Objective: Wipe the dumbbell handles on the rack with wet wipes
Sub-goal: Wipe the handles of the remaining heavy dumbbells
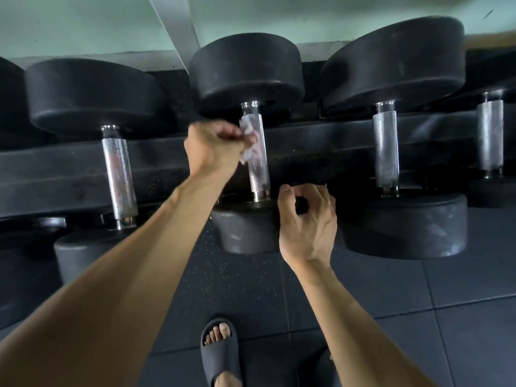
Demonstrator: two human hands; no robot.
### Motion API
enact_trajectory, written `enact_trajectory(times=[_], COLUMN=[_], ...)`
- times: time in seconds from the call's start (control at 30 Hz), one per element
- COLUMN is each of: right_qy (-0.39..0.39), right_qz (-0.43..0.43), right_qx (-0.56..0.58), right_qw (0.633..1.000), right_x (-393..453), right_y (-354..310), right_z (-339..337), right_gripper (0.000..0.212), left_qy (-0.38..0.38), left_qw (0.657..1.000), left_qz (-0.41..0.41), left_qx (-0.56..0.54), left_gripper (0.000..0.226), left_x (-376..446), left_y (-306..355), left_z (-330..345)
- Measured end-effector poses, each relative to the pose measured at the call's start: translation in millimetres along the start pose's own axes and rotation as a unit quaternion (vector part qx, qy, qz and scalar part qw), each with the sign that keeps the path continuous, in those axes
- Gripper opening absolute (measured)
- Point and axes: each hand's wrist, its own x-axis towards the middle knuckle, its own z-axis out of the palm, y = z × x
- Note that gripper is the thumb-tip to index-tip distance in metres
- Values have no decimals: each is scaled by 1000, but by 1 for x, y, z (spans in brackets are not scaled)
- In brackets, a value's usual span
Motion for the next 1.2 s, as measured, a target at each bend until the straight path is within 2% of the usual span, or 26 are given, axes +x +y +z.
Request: enact_trajectory(times=[0.07,0.17,0.23,0.4,0.47,0.63,0.8,0.87,1.0,1.07,1.13,1.2], right_qy=[-1,-7,-7,-10,-10,-12,-15,-22,-61,-100,-140,-170], right_qz=[1,5,7,3,2,9,1,-8,-35,-80,-131,-154], right_qx=[-5,2,1,-12,-15,-3,-10,-12,-7,-14,-7,5], right_qw=[1000,1000,1000,1000,1000,1000,1000,1000,997,992,981,973], right_x=[0,0,-1,1,1,-1,1,2,5,8,14,19], right_y=[1,0,-1,2,2,1,2,3,6,15,25,35], right_z=[0,0,-1,0,0,0,0,-1,-6,-11,-16,-20], right_gripper=[52,45,39,49,49,52,54,55,53,60,77,87], left_qy=[7,-63,-83,42,49,-4,109,105,24,34,65,77], left_qw=[1000,997,995,998,997,997,985,987,998,999,997,993], left_qz=[-8,-44,-45,5,-2,-69,-80,-82,-50,-13,39,85], left_qx=[-23,3,30,-42,-54,-32,-111,-88,15,21,20,25], left_gripper=[25,26,27,22,23,23,19,20,22,23,24,18], left_x=[7,-10,-19,6,9,-15,21,12,-29,-23,-10,-5], left_y=[6,-13,-22,15,16,-7,18,14,0,5,15,19], left_z=[4,3,1,11,14,8,17,17,4,5,11,20])
